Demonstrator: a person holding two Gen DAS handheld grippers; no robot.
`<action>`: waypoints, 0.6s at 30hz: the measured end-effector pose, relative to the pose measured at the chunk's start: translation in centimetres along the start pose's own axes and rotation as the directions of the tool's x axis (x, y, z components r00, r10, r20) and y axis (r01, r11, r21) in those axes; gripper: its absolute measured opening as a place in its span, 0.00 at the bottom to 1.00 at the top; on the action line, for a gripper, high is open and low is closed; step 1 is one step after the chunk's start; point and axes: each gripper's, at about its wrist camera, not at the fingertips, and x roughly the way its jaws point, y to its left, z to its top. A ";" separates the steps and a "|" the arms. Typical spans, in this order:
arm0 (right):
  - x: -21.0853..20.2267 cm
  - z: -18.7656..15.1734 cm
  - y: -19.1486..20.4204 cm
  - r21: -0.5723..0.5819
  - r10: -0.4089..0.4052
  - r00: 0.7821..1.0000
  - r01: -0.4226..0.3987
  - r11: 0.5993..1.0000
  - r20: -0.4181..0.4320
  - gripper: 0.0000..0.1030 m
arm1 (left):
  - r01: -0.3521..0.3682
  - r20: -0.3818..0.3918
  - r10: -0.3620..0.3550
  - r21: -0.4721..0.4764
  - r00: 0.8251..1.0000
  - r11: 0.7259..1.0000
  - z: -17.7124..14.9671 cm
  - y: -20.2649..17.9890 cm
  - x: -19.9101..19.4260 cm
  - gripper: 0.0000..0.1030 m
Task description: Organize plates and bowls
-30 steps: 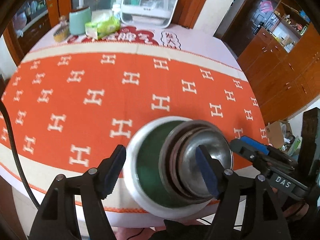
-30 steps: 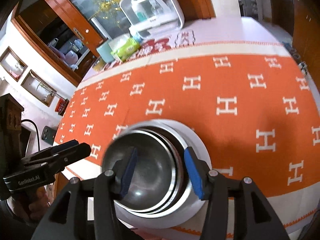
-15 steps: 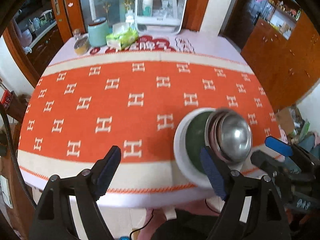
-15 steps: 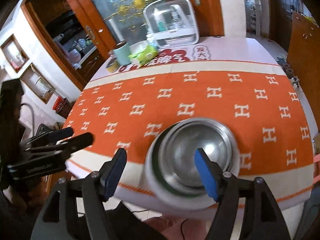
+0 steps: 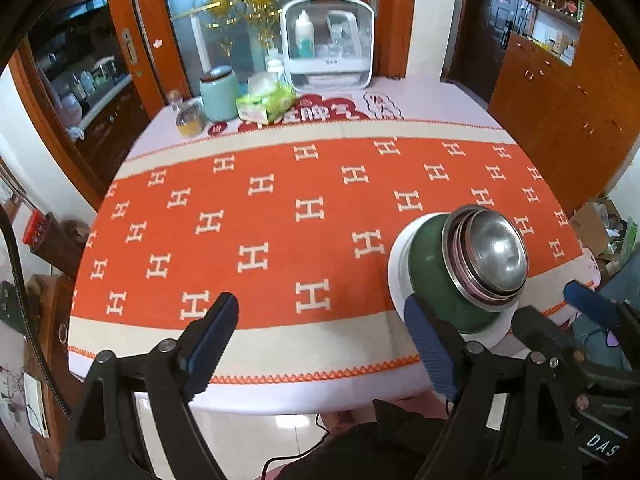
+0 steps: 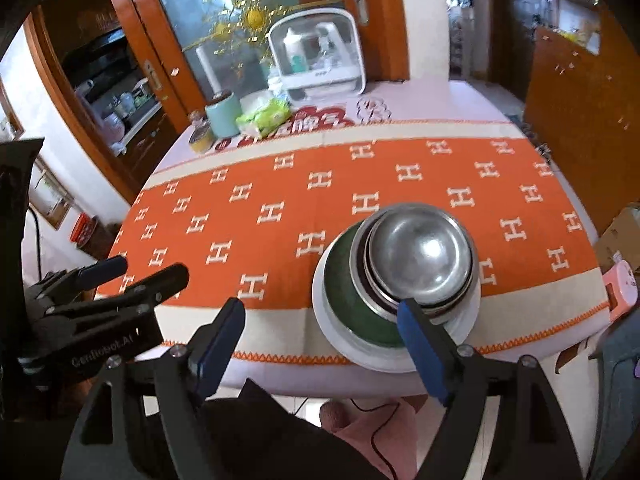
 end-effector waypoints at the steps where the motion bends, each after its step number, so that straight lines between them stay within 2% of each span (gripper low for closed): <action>1: -0.1 0.0 0.2 0.002 -0.011 1.000 0.011 1.000 0.011 0.84 | -0.007 0.010 0.007 0.003 1.000 1.000 -0.1 0.1 -0.1 0.85; 5: 0.0 -0.1 0.6 0.024 -0.033 0.999 0.032 0.999 0.024 0.93 | -0.031 0.033 0.031 -0.009 0.999 0.999 -0.4 0.8 -0.7 0.91; 9: 0.1 -0.1 0.9 0.033 -0.034 0.999 0.033 0.999 0.029 0.95 | -0.054 0.060 0.056 -0.038 0.997 0.998 -0.6 1.5 -1.3 0.98; 18: -0.1 -0.2 1.7 0.013 -0.032 0.998 0.032 0.999 0.046 1.00 | -0.092 0.103 0.098 -0.062 0.990 0.994 -0.9 2.0 -2.1 0.98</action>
